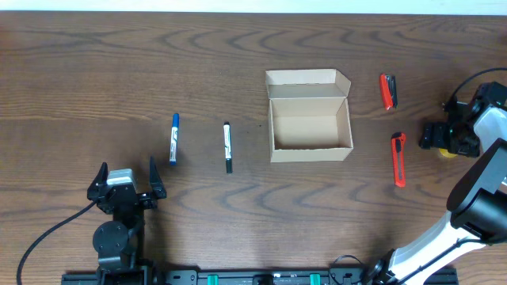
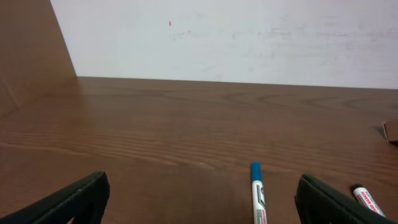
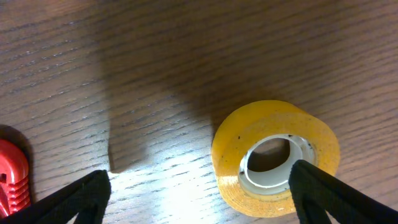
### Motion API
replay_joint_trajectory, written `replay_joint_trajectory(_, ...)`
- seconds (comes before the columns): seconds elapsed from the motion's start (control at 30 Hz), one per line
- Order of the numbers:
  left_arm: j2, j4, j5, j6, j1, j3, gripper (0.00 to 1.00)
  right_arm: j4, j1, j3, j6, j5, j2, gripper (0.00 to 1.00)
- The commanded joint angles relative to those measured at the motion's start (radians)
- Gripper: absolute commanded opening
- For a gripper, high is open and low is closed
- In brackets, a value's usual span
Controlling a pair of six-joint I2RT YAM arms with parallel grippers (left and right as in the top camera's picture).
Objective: Pack container
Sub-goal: 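Lower the right gripper and grasp the yellow tape roll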
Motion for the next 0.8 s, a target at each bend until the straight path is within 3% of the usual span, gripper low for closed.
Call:
replay_joint_trajectory(0.0, -0.007, -0.049, -0.002, -0.003, 0.005, -0.015, 0.95, -0.012, -0.003, -0.045, 0.015, -0.044, 0.013, 0.9)
replay_joint_trajectory(0.07, -0.007, -0.049, -0.002, -0.003, 0.005, -0.015, 0.95, -0.011, -0.006, -0.052, 0.015, -0.044, 0.013, 0.87)
replay_joint_trajectory(0.17, -0.007, -0.049, -0.002, -0.003, 0.005, -0.015, 0.95, -0.008, -0.009, -0.06, 0.016, -0.044, 0.013, 0.66)
replay_joint_trajectory(0.43, -0.007, -0.049, -0.002, -0.003, 0.005, -0.015, 0.95, -0.001, -0.009, -0.061, 0.016, -0.044, 0.013, 0.36)
replay_joint_trajectory(0.5, -0.007, -0.049, -0.002, -0.003, 0.005, -0.015, 0.95, 0.0, -0.009, -0.061, 0.016, -0.044, 0.013, 0.24)
replay_joint_trajectory(0.57, -0.007, -0.049, -0.002, -0.003, 0.005, -0.015, 0.95, 0.003, -0.009, -0.061, 0.024, -0.044, 0.013, 0.05)
replay_joint_trajectory(0.77, -0.007, -0.049, -0.002, -0.003, 0.005, -0.015, 0.95, 0.014, -0.008, -0.061, 0.05, -0.044, 0.013, 0.01)
